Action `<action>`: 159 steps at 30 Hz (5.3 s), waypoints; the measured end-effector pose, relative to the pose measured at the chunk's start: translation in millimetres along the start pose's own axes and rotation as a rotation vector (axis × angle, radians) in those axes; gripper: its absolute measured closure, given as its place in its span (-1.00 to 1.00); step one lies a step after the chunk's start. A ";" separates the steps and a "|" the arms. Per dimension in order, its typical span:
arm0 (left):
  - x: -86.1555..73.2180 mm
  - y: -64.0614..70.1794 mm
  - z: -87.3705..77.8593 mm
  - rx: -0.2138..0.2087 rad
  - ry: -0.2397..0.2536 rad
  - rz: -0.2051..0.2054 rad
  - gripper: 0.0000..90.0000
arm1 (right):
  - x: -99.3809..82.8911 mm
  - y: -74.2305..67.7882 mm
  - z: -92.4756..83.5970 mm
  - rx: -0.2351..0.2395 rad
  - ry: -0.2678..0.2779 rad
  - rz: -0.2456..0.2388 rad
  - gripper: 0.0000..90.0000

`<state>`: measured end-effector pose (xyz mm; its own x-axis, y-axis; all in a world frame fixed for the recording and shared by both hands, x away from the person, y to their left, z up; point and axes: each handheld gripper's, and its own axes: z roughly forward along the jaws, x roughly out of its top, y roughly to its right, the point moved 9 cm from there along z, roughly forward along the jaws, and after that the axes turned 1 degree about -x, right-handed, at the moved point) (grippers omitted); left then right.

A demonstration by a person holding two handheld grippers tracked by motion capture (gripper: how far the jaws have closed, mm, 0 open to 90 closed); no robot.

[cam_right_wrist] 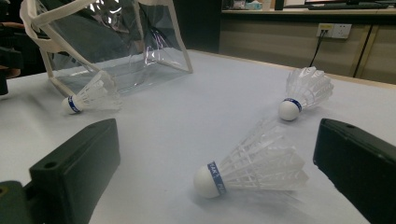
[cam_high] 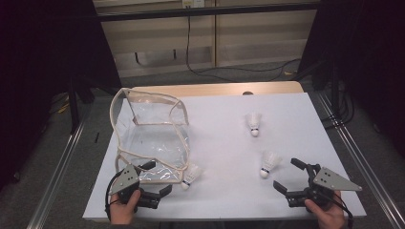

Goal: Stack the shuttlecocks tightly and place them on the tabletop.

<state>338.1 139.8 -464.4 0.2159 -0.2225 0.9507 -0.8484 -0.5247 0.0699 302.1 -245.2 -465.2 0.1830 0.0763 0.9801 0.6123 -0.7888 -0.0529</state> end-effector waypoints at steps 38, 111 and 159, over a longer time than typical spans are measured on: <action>-5.3 31.0 19.7 -0.103 -0.093 0.008 -0.96 | 0.1 -2.2 0.4 -0.001 -0.002 -0.011 -0.99; -2.1 62.3 88.1 0.151 -0.200 0.017 -0.33 | 0.2 -6.4 -0.7 0.003 -0.002 -0.018 -0.99; 2.2 59.0 89.0 0.241 -0.199 -0.043 0.91 | 1.4 -3.0 -5.4 -0.010 0.011 -0.018 -0.98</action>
<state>331.6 35.3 -485.1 0.3594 -0.3404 0.8689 -0.7028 -0.7113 0.0120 296.4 -246.0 -462.6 0.1631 0.0840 0.9830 0.6078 -0.7934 -0.0330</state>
